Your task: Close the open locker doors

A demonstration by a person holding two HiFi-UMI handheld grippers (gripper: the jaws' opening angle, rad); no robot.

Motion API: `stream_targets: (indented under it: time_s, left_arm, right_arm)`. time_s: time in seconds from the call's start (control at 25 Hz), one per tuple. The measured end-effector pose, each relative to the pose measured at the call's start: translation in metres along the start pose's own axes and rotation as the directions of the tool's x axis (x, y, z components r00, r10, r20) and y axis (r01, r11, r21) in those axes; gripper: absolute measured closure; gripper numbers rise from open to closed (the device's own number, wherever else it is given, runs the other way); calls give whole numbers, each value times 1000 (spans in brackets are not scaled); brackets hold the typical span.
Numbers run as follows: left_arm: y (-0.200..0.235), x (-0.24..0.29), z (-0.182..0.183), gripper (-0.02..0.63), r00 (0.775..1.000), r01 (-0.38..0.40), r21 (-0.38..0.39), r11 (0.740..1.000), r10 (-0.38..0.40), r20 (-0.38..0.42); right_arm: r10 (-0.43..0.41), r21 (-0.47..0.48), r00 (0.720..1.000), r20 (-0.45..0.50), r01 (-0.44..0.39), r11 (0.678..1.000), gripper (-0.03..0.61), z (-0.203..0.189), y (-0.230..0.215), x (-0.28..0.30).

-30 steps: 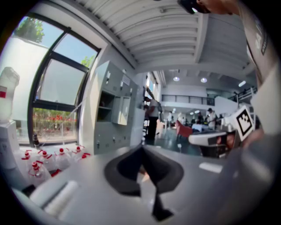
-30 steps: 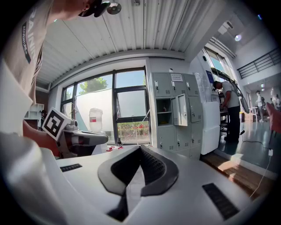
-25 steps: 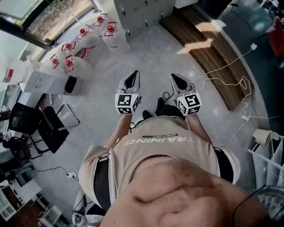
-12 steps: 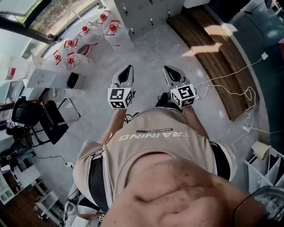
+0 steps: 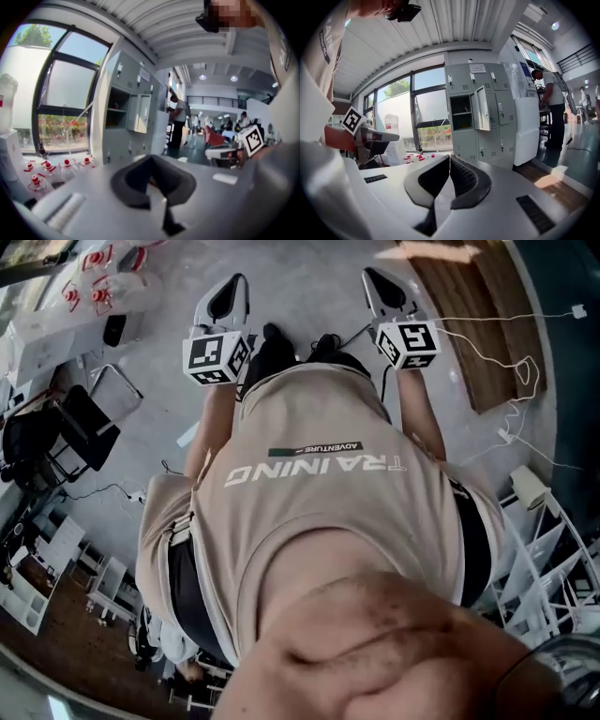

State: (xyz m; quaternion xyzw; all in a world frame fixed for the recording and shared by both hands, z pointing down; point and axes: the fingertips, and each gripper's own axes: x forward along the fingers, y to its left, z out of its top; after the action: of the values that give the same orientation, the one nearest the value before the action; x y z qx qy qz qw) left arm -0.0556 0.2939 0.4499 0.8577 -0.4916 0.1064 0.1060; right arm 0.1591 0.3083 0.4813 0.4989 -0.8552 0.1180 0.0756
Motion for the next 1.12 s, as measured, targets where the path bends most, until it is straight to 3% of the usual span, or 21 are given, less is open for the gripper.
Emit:
stream_targets:
  time_s: [0.12,0.44,0.72,0.96,1.12]
  left_arm:
    - [25,16,-15,614,999,8,-48,999,-10,-46]
    - [98,109,-25,614,991,109,-80,991,-114,-64]
    - [158,160,21,614,988,154,-55,987,-155,-13]
    - [201,168,30,614,990,137,-16,990,-137,-34]
    - [221,175,48,614,993,117,-1,993,-117,-4]
  right_arm:
    - [-36,35,996,-80,39,999,563,-19,-9,18]
    - [-98,25,985,-141,103,994,563,-9,-26,109]
    - [-47,-20,993,-112,45,999,563,37,-13,207]
    - [-10,-15,995,-95,9,1000,563,54,-3,256]
    - [33,-90,996,-88,-41,995,563,75,9,290]
